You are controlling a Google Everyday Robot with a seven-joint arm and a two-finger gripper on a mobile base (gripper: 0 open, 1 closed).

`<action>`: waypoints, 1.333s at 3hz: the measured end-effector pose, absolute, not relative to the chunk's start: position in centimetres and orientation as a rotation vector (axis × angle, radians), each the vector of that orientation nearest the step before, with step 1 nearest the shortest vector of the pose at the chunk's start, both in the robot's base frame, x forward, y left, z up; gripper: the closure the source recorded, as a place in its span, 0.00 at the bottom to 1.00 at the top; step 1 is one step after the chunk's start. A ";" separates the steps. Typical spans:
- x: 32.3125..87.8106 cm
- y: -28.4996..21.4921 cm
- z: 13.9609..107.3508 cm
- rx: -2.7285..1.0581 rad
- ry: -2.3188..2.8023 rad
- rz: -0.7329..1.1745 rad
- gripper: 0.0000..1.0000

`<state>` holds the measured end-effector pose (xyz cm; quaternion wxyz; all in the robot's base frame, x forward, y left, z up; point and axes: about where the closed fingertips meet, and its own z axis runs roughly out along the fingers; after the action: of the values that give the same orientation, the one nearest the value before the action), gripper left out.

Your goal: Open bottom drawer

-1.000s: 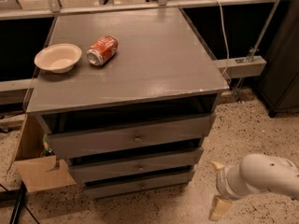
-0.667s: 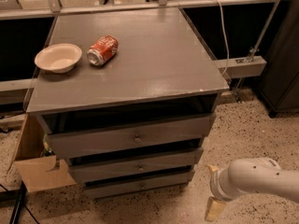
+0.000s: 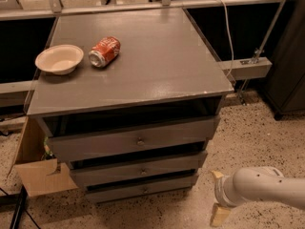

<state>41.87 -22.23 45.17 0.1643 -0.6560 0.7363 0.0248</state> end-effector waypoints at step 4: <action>43.8 -20.1 32.7 -1.878 1.844 0.374 0.00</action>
Offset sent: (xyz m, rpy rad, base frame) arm 0.0146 0.0190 -0.1008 0.2057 0.0202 0.1664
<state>43.80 -20.07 32.73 0.2391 -0.6860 0.6735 0.1365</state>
